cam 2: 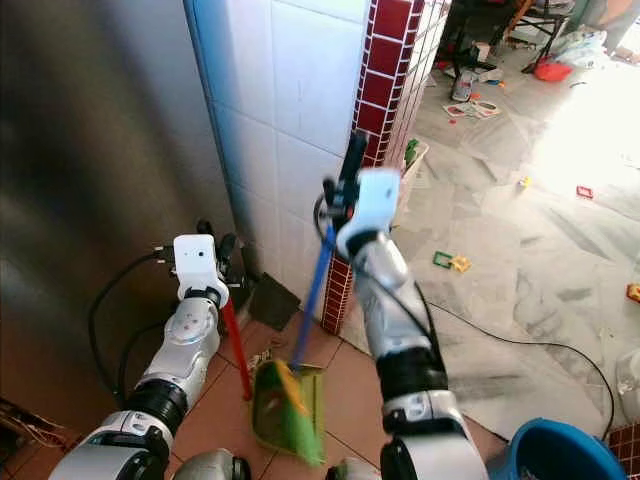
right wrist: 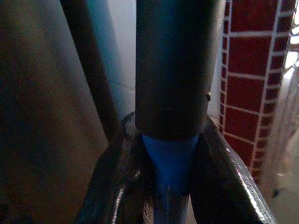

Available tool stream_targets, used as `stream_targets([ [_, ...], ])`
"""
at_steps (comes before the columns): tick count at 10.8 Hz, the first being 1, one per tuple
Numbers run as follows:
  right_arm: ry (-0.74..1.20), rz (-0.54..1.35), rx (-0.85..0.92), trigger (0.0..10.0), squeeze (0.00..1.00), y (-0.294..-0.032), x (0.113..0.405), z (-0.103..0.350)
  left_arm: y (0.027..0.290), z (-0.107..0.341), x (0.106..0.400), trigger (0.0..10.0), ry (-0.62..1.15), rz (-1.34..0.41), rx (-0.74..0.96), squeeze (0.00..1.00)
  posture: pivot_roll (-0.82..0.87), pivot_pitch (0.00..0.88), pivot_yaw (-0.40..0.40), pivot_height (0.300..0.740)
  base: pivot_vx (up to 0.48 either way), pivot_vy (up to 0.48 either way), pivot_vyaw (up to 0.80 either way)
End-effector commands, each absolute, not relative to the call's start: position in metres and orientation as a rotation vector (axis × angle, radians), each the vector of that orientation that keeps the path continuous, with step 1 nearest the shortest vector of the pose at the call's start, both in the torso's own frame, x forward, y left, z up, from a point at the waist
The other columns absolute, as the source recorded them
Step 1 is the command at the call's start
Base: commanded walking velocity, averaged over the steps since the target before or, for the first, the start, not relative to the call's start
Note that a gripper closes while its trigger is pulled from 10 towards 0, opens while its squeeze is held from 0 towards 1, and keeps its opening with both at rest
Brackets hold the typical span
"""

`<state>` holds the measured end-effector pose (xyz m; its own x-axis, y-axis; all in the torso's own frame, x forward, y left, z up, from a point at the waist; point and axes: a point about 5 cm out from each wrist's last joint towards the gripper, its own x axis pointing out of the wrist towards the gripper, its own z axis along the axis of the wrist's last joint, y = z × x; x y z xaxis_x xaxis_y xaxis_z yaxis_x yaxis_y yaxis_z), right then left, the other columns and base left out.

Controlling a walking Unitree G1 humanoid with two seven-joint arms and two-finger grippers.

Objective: Sweep floor

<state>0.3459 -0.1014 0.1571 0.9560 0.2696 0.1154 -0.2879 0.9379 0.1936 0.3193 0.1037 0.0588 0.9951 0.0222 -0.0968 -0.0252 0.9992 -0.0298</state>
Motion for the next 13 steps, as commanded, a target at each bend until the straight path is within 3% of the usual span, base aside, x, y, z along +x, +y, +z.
stream_targets([
  [1, -0.172, 0.305, 0.223, 10.0, 0.00, -0.104, 0.349, 0.182, 0.097, 0.061, 0.322, 10.0, 0.096, -0.003, -0.048, 0.00, -0.05, 0.000, -0.018, 0.740, 0.000, 0.000, 0.00],
  [3, -0.255, 0.290, 0.165, 10.0, 0.00, -0.118, 0.352, 0.201, 0.097, 0.061, 0.322, 10.0, 0.096, -0.016, -0.048, 0.00, -0.05, 0.000, -0.019, 0.740, 0.000, 0.000, 0.00],
  [5, -0.403, 0.214, -0.103, 10.0, 0.00, -0.143, 0.348, 0.218, 0.095, 0.060, 0.322, 10.0, 0.096, -0.034, -0.043, 0.00, -0.05, 0.000, -0.017, 0.740, 0.000, 0.000, 0.00],
  [7, -0.412, 0.137, -0.228, 10.0, 0.00, -0.159, 0.347, 0.214, 0.095, 0.059, 0.322, 10.0, 0.102, -0.038, -0.042, 0.00, -0.05, 0.000, -0.016, 0.740, 0.000, 0.000, 0.00],
  [9, -0.322, 0.035, -0.275, 10.0, 0.00, -0.168, 0.347, 0.189, 0.094, 0.065, 0.324, 10.0, 0.085, -0.068, -0.038, 0.00, -0.06, 0.000, -0.015, 0.740, 0.000, 0.000, 0.00],
  [13, -0.179, -0.080, -0.152, 10.0, 0.00, -0.166, 0.323, 0.134, 0.117, 0.084, 0.313, 10.0, -0.033, -0.105, 0.015, 0.00, -0.04, 0.000, 0.018, 0.740, 0.000, 0.000, 0.00],
])
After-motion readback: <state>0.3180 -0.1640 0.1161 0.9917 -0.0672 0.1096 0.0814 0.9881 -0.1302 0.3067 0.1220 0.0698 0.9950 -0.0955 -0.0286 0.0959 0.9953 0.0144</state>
